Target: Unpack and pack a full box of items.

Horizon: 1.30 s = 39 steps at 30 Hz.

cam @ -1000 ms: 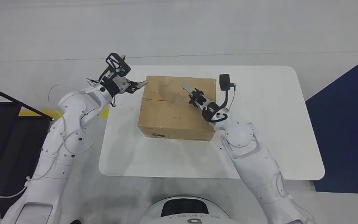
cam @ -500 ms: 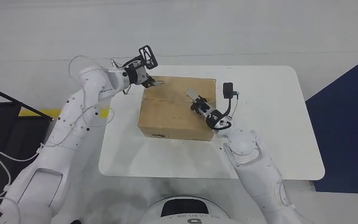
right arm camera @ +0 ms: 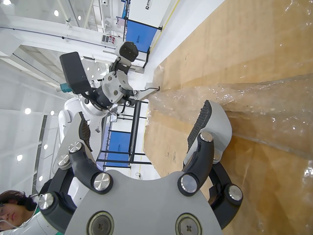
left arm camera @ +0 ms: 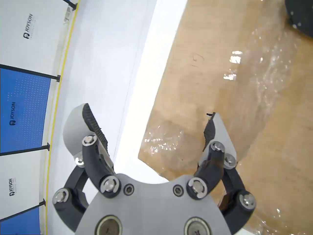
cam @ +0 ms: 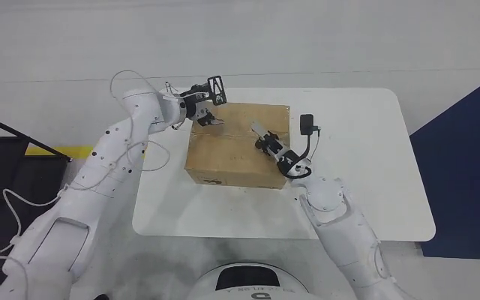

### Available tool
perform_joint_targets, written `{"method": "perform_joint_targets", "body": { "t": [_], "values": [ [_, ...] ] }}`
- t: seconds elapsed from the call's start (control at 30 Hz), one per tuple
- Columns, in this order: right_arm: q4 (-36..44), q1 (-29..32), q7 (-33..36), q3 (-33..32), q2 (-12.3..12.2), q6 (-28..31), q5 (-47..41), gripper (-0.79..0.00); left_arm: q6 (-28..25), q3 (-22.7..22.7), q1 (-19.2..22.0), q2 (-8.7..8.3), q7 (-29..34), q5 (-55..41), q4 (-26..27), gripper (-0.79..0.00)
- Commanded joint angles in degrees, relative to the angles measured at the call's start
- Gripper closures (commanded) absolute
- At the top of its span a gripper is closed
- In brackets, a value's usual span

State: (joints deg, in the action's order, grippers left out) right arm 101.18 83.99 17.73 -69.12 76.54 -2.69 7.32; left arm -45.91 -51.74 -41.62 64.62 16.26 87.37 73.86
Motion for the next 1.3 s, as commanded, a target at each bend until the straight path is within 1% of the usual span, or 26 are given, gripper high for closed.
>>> {"method": "perform_joint_targets", "body": {
  "t": [0.0,0.13,0.2,0.27,0.37,0.43,0.5,0.6,0.7,0.8,0.83,0.9,0.93,1.0,1.03,1.1,1.13,1.2,1.23,1.27],
  "values": [
    [0.10,0.15,-0.22,0.02,-0.02,0.10,0.05,-0.785,-3.10,-0.67,0.11,-0.06,0.50,-3.15,-0.31,-0.785],
    [0.45,0.56,-0.73,-0.03,-0.07,0.35,0.01,-0.785,-8.51,-3.92,0.70,-0.33,4.81,-15.71,-0.80,-0.785],
    [0.56,0.66,-0.81,0.02,-0.09,0.37,0.03,-0.785,-10.92,-5.16,0.92,-0.59,9.45,-23.19,-1.00,-0.785],
    [0.68,0.61,-0.98,0.13,-0.09,0.27,0.26,-0.785,-12.09,-5.93,1.53,-1.01,16.02,-29.29,-0.37,-0.785],
    [0.86,0.37,-1.02,0.38,-0.08,0.15,0.30,-0.785,-12.04,-7.12,1.40,-1.89,23.58,-37.24,1.69,-0.785],
    [0.90,0.12,-1.05,0.61,-0.06,-0.01,0.35,-0.785,-10.96,-8.32,1.11,-2.54,26.98,-39.52,3.32,-0.785],
    [0.86,-0.23,-0.93,0.87,-0.04,-0.14,0.49,-0.785,-9.50,-9.25,0.15,-3.02,28.32,-40.41,4.31,-0.785],
    [0.69,-0.80,-0.85,1.31,0.01,-0.30,0.54,-0.785,-7.36,-9.93,-0.71,-3.41,28.83,-41.64,3.42,-0.785],
    [0.39,-1.22,-0.75,1.60,0.05,-0.39,0.47,-0.785,-7.78,-9.68,-0.92,-3.48,26.83,-40.92,1.60,-0.785],
    [0.19,-1.43,-0.64,1.65,0.05,-0.44,0.27,-0.785,-9.92,-9.86,-1.34,-3.52,21.83,-39.72,-0.01,-0.785],
    [0.18,-1.49,-0.57,1.69,0.04,-0.51,0.27,-0.785,-9.64,-10.47,-1.40,-3.56,19.41,-38.80,0.01,-0.785],
    [0.27,-1.65,-0.51,1.78,0.04,-0.63,0.34,-0.785,-6.49,-11.51,-1.93,-3.69,14.47,-32.28,1.40,-0.785],
    [0.35,-1.76,-0.41,1.89,0.05,-0.69,0.35,-0.785,-3.51,-11.65,-2.26,-3.76,12.01,-26.38,2.75,-0.785],
    [0.33,-2.03,-0.31,2.04,0.06,-0.88,0.40,-0.785,3.06,-10.55,-3.70,-3.81,6.17,-13.80,4.95,-0.785],
    [0.28,-2.17,-0.29,2.13,0.07,-0.97,0.42,-0.785,5.54,-9.59,-4.48,-3.79,3.37,-8.78,5.16,-0.785],
    [0.23,-2.37,-0.24,2.27,0.08,-1.19,0.41,-0.785,8.75,-7.73,-5.07,-3.78,-0.07,-0.67,4.68,-0.785],
    [0.22,-2.43,-0.26,2.32,0.09,-1.22,0.43,-0.785,9.39,-6.70,-5.16,-3.74,-0.64,2.43,4.22,-0.785],
    [0.26,-2.44,-0.38,2.41,0.08,-1.09,0.55,-0.785,8.40,-4.61,-5.06,-3.74,-1.68,7.84,3.98,-0.785],
    [0.40,-2.35,-0.50,2.49,0.08,-0.90,0.69,-0.785,7.45,-4.27,-5.13,-3.75,-2.43,8.38,3.55,-0.785],
    [0.59,-2.20,-0.63,2.54,0.07,-0.64,0.84,-0.785,5.46,-4.28,-5.28,-3.74,-2.98,6.91,3.08,-0.785]
  ]
}}
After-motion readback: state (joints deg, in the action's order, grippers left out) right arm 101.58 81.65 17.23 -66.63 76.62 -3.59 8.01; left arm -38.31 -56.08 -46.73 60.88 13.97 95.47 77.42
